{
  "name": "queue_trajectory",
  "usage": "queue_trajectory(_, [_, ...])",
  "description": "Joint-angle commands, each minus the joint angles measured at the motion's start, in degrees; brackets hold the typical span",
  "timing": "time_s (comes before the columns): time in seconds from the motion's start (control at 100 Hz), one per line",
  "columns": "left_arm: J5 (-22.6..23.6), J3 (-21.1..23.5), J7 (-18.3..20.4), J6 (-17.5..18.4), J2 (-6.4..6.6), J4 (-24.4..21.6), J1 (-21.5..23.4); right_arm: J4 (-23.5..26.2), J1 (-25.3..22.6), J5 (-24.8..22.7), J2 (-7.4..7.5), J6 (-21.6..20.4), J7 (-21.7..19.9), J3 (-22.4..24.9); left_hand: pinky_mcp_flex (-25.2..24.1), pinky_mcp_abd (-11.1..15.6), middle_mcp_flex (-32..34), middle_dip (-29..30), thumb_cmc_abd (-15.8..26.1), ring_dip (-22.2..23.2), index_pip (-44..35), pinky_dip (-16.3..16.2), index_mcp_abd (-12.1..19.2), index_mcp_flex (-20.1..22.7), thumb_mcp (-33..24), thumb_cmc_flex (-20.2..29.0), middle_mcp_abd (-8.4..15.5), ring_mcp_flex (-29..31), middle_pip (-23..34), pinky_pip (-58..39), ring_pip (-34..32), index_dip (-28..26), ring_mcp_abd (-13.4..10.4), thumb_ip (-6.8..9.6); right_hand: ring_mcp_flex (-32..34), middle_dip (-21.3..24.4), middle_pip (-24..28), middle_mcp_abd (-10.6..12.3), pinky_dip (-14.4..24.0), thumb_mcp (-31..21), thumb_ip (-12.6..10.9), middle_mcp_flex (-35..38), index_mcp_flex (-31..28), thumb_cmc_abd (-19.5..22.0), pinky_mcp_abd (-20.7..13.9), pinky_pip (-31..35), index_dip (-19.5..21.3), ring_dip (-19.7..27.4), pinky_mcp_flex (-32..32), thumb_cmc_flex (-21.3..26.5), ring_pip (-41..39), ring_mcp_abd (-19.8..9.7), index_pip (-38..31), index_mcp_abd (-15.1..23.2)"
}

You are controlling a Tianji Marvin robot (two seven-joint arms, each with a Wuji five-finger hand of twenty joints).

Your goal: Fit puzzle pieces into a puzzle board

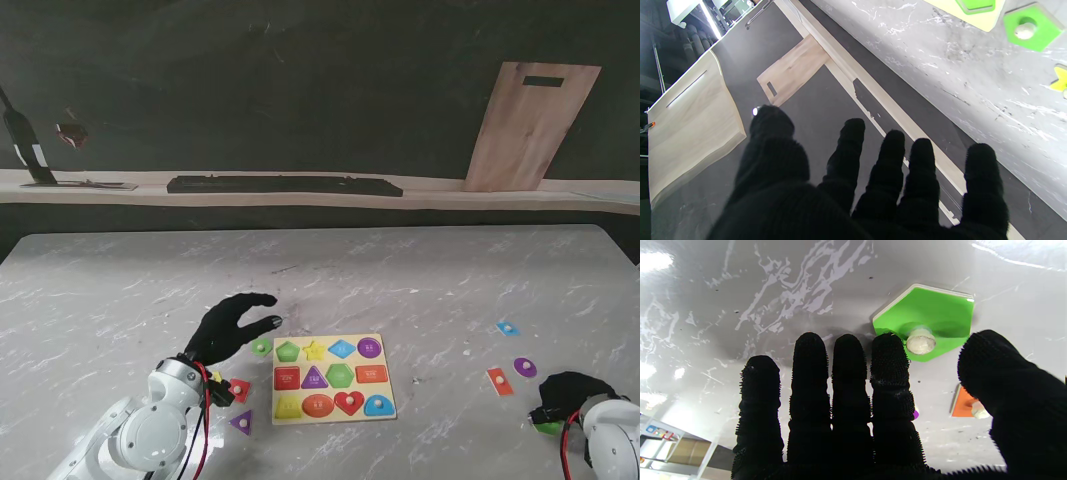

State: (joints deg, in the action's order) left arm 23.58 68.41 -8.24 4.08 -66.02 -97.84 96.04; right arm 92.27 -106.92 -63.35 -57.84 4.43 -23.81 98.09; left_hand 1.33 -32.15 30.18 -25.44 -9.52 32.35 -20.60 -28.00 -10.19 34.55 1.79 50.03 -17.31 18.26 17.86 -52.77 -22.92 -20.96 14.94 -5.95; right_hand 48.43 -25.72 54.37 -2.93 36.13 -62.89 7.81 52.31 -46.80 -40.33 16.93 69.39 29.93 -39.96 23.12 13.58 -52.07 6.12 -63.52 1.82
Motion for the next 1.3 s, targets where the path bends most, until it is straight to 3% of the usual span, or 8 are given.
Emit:
queue_trajectory(0.0, [-0.18, 0.01, 0.02, -0.17, -0.05, -0.22, 0.18, -0.86, -1.07, -0.37, -0.23, -0.9, -1.05, -0.48, -0.23, 9.8, -0.21, 0.72, 1.6, 0.12, 0.82, 0.44, 0.53, 1.07, 0.59, 0.52, 0.25, 0.18, -0.76, 0.62, 0.77, 0.25, 0.35, 1.64, -1.59, 1.86, -3.92, 0.04, 1.15, -1.52, -2.31, -3.21, 7.52, -2.21, -0.18, -0.4, -6.52, 0.27, -0.61, 0.94, 0.72, -1.07, 13.48, 0.25])
queue_trajectory(0.2, [-0.14, -0.01, -0.02, -0.19, -0.06, -0.18, 0.12, -1.66, -0.9, -1.17, -0.29, -1.38, 0.65, -0.74, -0.23, 9.8, -0.23, 0.72, 1.56, 0.12, 0.73, 0.4, 0.58, 1.13, 0.61, 0.52, 0.32, 0.23, -0.75, 0.63, 0.73, 0.21, 0.39, 1.63, 1.98, 1.52, -2.85, 0.65, 1.55, -4.82, -2.98, 0.65, 4.46, -3.48, -0.57, -0.21, -6.04, -0.01, 1.43, 4.69, -0.46, -1.51, 11.54, 1.46])
queue_trajectory(0.28, [-0.12, 0.02, -0.06, -0.19, -0.06, -0.18, 0.14, -1.88, -0.88, -1.2, -0.35, -1.11, 1.3, -0.95, -0.23, 9.8, -0.24, 0.72, 1.58, 0.1, 0.71, 0.39, 0.58, 1.1, 0.6, 0.52, 0.22, 0.17, -0.75, 0.63, 0.76, 0.21, 0.32, 1.63, 3.09, 1.7, -2.88, 0.88, 1.74, -6.21, 1.54, 1.86, 3.93, -5.47, -0.45, -0.04, -12.62, 0.19, 2.04, 6.39, -0.87, -1.68, 8.47, 2.35])
queue_trajectory(0.36, [-0.12, 0.06, -0.04, -0.21, -0.05, -0.21, 0.18, -1.99, -0.92, -1.33, -0.38, -0.89, 1.68, -1.11, -0.23, 9.81, -0.25, 0.72, 1.57, 0.1, 0.67, 0.38, 0.54, 1.12, 0.6, 0.52, 0.22, 0.16, -0.74, 0.64, 0.76, 0.2, 0.34, 1.63, 3.96, 1.8, -2.85, 1.06, 1.65, -6.37, 3.86, 2.92, 3.58, -6.42, -0.45, 0.05, -15.15, 0.16, 2.43, 7.82, -1.14, -1.75, 6.64, 3.04])
queue_trajectory(0.56, [-0.05, 0.08, 0.05, -0.2, -0.02, -0.25, 0.23, -1.97, -1.24, -1.58, -0.42, -0.46, 1.85, -1.28, -0.23, 9.81, -0.25, 0.72, 1.62, 0.1, 0.61, 0.37, 0.63, 1.11, 0.59, 0.51, 0.31, 0.14, -0.72, 0.66, 0.76, 0.18, 0.31, 1.63, 5.17, 1.82, -2.64, 1.49, 1.51, -7.02, 5.02, 4.08, 3.11, -9.76, -0.6, 0.14, -16.15, 0.19, 3.0, 9.83, -1.27, -2.23, 5.22, 3.73])
queue_trajectory(0.69, [-0.03, 0.04, 0.05, -0.25, -0.02, -0.25, 0.22, -2.07, -1.37, -1.4, -0.46, -0.21, 2.16, -1.43, -0.25, 9.82, -0.24, 0.73, 1.61, 0.09, 0.64, 0.36, 0.5, 1.06, 0.6, 0.52, 0.26, 0.16, -0.73, 0.67, 0.77, 0.2, 0.36, 1.63, 8.62, 3.88, -1.67, 1.7, 0.95, -6.87, 8.09, 8.49, 1.41, -11.26, -0.28, 0.34, -20.24, -0.14, 4.08, 12.9, -2.88, -2.26, -1.72, 6.69])
queue_trajectory(0.89, [0.01, 0.02, 0.03, -0.3, -0.03, -0.24, 0.22, -1.88, -1.51, -0.53, -0.44, 0.09, 1.47, -1.48, -0.27, 9.84, -0.39, 0.76, 1.59, 0.07, 0.74, 0.37, 0.5, 1.06, 0.6, 0.54, 0.18, -0.01, -0.8, 0.72, 0.82, 0.25, 0.46, 1.64, 13.27, 5.98, -0.2, 0.82, 0.84, -7.17, 7.52, 14.4, -4.05, -7.22, 0.71, 1.43, -21.68, -0.72, 6.12, 15.23, -5.34, -1.13, -4.57, 7.74])
queue_trajectory(1.29, [0.12, 0.04, -0.08, -0.2, -0.03, -0.26, 0.26, 1.67, -4.58, -1.5, -1.39, -3.01, 9.02, 1.95, -0.24, 9.8, -0.24, 0.76, 1.6, 0.07, 0.79, 0.34, 0.5, 1.15, 0.6, 0.57, 0.24, 0.13, -0.77, 0.72, 0.77, 0.24, 0.38, 1.64, 16.03, 7.0, 2.22, -1.15, 1.02, -12.2, 6.34, 16.87, -7.14, -12.1, 1.6, 4.03, -20.26, -1.89, 8.76, 15.15, -9.24, 0.01, -4.56, 7.56])
